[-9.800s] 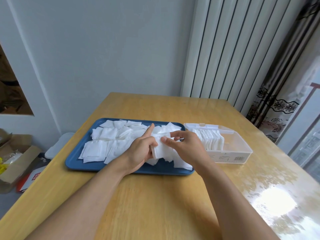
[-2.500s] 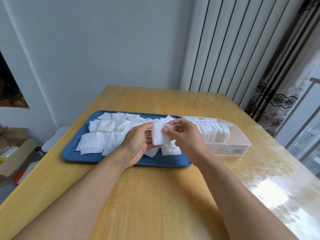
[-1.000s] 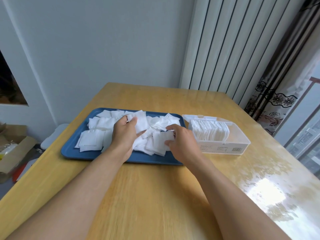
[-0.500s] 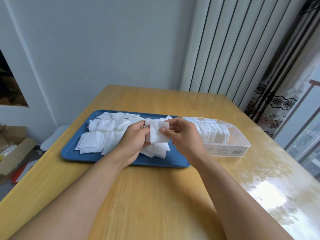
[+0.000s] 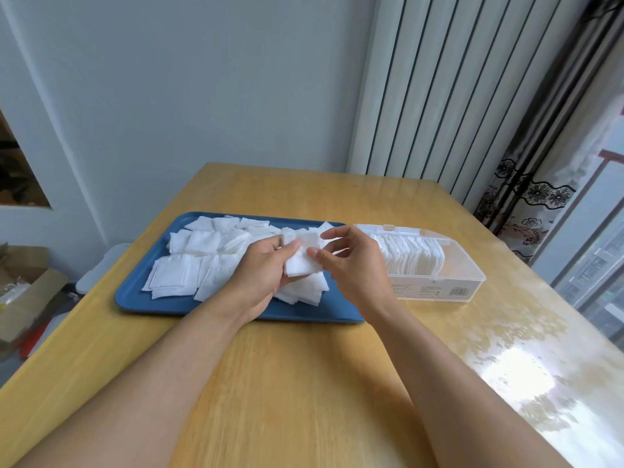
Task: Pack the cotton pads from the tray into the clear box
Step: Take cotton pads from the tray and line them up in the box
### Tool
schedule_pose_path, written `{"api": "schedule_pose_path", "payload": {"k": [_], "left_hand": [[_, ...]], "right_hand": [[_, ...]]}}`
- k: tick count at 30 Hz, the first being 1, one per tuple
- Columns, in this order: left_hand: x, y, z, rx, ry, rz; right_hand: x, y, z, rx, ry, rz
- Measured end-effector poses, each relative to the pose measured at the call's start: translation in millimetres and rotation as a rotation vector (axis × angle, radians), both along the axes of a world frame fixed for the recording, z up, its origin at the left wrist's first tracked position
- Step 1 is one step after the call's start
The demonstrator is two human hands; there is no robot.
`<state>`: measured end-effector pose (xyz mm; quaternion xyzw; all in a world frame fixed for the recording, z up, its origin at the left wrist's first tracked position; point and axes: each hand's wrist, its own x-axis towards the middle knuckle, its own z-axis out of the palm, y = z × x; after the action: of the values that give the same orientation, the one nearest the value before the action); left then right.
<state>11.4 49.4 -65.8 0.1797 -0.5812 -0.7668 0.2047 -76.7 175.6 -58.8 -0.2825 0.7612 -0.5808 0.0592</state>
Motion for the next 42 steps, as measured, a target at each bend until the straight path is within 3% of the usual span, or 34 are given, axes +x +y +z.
{"api": "schedule_pose_path", "payload": {"k": [2,4,7,13,19,22,27,29,37,42], "left_hand": [[-1.6,-9.6,-1.1,0.043,0.005,0.142],[-1.9,-21.9,-3.9,0.067,-0.003,0.242],[-0.3,-30.3,-7.2,0.097,-0.006,0.261],[-1.1,-23.4,-5.2,0.056,-0.019,0.236],[1.5,-19.4,-1.0,0.033,-0.045,0.238],[1.2,-20.7,-2.2,-0.039,-0.060,0.239],[1.8,-17.5,-2.6,-0.127,-0.110,0.155],[2.2,-12.8,-1.1,-0.136,-0.123,0.066],[3.2,-3.1,5.5,0.074,-0.075,-0.085],[5.6,-3.8,-1.1,-0.130,-0.074,-0.161]], "right_hand": [[-3.4,1.1,-0.2,0.105,0.082,-0.007],[-4.4,4.4,-1.7,0.341,0.196,0.061],[1.3,5.8,-8.6,0.619,0.256,0.211],[-0.6,4.6,-10.9,0.677,0.313,0.188],[-4.6,2.1,-13.5,0.518,0.290,0.079],[-6.4,3.3,-5.3,0.388,0.372,0.004],[1.5,5.5,9.8,0.223,0.349,0.265],[2.9,4.1,8.6,0.184,0.351,0.247],[1.3,4.4,6.9,0.076,0.235,0.104],[2.9,4.8,7.5,0.067,0.195,0.084]]}}
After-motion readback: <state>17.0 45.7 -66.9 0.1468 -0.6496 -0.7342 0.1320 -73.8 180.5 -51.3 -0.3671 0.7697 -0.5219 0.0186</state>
